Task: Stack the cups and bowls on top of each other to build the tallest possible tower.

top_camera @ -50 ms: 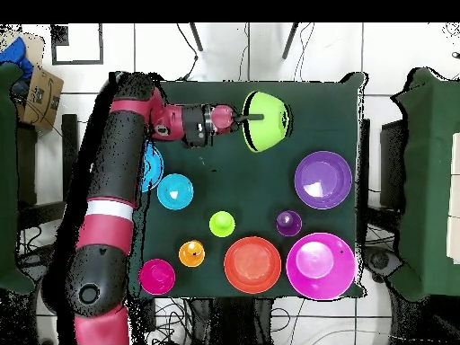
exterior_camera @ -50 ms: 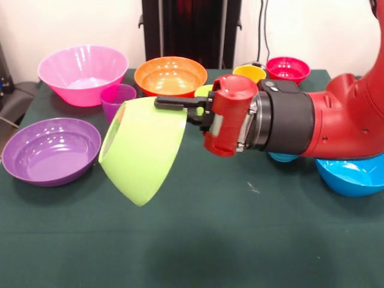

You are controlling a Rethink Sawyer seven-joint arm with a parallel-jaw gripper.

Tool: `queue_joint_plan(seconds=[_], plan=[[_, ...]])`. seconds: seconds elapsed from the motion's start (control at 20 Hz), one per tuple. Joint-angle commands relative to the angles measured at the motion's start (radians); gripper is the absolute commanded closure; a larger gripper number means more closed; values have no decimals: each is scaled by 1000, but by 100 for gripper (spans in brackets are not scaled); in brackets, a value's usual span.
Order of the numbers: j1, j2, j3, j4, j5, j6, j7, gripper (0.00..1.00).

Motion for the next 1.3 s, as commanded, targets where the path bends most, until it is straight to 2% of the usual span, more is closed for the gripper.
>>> queue_joint_plan(seconds=[0.05,0.55,0.8,0.9,1.1,1.3], plan=[[-37,21,-10,-73,-5,74,171,100],[-103,127,-109,-197,3,198,242,100],[-191,205,-193,-373,16,373,279,100],[-217,217,-204,-417,26,410,294,100],[-224,201,-185,-423,39,412,289,100],[-207,142,-147,-383,53,364,249,100]])
